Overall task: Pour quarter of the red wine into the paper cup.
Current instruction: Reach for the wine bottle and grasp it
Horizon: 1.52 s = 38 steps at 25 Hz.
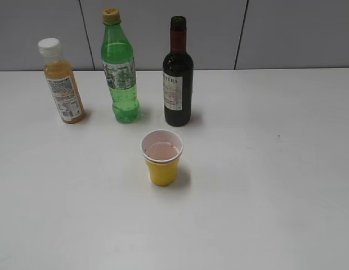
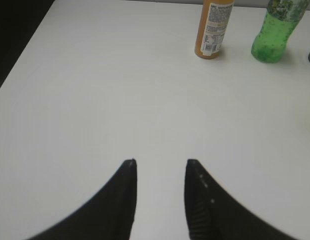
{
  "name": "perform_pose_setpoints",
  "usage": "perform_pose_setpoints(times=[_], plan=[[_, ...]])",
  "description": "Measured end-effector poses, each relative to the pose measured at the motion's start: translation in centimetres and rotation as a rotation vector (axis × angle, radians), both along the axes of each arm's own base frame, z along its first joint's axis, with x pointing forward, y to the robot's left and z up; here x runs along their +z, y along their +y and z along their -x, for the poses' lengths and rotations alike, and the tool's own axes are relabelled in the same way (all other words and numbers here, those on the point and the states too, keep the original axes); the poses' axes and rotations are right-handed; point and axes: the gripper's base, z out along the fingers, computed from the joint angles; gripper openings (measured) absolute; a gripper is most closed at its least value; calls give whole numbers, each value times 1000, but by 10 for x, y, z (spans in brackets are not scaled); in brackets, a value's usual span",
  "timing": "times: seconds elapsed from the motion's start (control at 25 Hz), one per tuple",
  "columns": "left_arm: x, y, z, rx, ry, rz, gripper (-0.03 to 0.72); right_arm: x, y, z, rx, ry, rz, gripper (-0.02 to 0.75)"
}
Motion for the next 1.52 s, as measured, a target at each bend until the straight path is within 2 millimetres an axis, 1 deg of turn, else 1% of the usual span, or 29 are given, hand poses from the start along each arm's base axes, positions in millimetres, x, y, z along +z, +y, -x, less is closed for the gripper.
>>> perform_pose_setpoints(times=[1.52], plan=[[0,0,0,0,0,0,238,0,0,0,-1,1,-2,587]])
